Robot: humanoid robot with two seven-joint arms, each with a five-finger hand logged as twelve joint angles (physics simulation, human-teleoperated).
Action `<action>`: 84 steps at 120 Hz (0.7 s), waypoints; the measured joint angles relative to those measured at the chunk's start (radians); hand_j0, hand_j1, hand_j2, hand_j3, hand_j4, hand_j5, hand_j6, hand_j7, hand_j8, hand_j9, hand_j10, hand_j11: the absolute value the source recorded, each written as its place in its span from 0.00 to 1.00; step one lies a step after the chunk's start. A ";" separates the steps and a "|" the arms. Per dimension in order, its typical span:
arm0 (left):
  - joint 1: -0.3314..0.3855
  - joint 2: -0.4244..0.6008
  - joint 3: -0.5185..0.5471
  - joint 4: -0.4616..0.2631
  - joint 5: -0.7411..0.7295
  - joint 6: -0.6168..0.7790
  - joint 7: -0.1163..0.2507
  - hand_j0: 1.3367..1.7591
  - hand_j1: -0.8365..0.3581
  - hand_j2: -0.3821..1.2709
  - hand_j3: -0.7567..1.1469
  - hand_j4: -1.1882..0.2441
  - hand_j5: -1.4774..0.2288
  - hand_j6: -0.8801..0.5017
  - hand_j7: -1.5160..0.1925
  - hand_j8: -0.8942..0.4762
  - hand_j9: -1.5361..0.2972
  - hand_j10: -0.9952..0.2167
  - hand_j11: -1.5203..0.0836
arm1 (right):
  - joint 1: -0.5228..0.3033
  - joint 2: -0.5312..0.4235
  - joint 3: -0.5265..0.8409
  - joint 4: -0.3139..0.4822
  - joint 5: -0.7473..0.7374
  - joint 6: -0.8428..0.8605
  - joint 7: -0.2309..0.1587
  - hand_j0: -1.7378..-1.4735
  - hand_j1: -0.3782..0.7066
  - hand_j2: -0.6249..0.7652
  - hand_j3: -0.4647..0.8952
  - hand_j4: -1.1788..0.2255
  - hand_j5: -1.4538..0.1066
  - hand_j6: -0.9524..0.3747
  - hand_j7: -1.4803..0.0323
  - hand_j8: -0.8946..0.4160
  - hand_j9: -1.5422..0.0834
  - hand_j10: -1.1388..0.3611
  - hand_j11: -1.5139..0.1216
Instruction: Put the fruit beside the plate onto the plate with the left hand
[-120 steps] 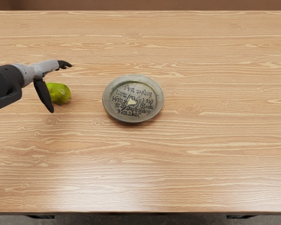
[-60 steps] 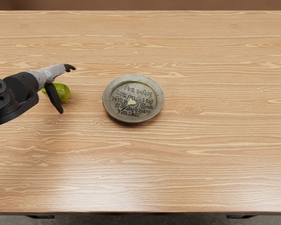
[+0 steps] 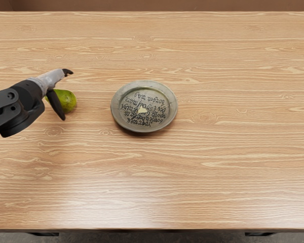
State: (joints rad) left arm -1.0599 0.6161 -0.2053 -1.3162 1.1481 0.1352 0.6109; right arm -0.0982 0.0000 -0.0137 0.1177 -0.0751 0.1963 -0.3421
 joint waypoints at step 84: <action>0.009 -0.054 0.046 0.125 0.002 0.018 0.000 0.76 0.81 0.26 0.40 0.70 0.73 0.50 0.75 0.51 0.71 0.67 0.80 | 0.000 0.000 0.000 0.000 0.000 0.000 0.000 0.30 0.03 0.45 0.34 0.84 0.93 0.72 0.98 0.68 0.95 0.76 0.93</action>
State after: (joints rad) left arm -1.0507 0.5618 -0.1591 -1.1914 1.1498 0.1531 0.6109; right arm -0.0982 0.0000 -0.0137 0.1181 -0.0752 0.1963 -0.3421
